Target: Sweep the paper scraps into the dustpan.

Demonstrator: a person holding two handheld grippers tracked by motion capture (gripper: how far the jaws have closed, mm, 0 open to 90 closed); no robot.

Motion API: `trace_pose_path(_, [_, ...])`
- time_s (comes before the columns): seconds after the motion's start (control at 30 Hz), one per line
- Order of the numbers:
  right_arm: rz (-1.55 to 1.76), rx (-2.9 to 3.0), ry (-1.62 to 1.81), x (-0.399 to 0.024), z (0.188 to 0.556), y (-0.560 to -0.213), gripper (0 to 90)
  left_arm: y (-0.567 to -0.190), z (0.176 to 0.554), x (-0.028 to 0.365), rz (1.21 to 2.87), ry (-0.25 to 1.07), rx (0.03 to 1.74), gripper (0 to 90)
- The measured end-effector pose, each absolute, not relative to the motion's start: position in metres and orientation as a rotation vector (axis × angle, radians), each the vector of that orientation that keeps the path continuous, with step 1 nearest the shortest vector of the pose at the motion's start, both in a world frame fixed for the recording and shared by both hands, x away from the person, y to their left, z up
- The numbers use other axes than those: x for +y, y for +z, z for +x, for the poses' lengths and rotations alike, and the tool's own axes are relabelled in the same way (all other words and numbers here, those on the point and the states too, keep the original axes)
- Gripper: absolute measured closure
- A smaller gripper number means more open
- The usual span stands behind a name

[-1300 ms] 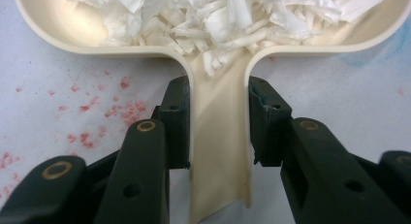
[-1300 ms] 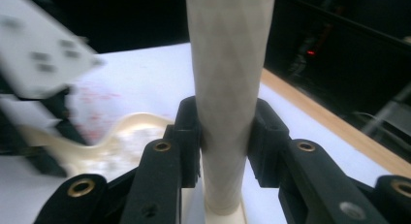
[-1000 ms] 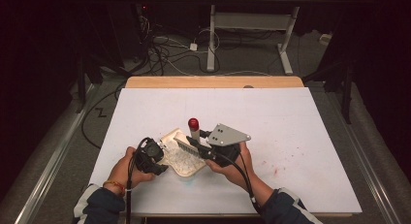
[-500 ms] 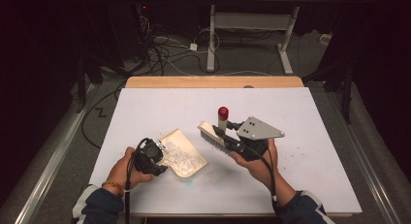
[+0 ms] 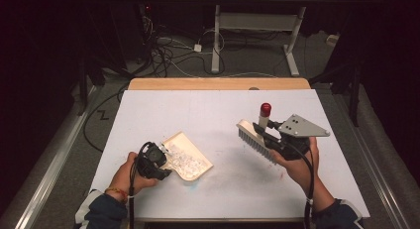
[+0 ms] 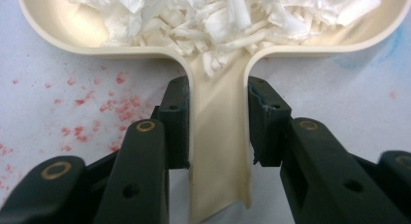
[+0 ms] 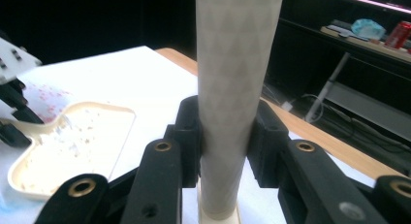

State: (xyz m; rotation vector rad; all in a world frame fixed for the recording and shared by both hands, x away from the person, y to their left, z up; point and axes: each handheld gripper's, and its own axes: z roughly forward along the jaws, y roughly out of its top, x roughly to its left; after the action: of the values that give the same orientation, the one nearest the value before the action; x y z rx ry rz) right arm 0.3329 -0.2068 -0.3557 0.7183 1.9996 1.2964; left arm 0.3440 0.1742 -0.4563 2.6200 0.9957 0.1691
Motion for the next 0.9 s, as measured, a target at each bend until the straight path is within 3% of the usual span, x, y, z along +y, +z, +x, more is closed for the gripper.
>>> trace_pose_path(0.9, [0.82,2.128,1.333,-0.304,0.299,-0.348,70.5,-0.457,0.356,0.215,2.336,0.206,1.354,63.0])
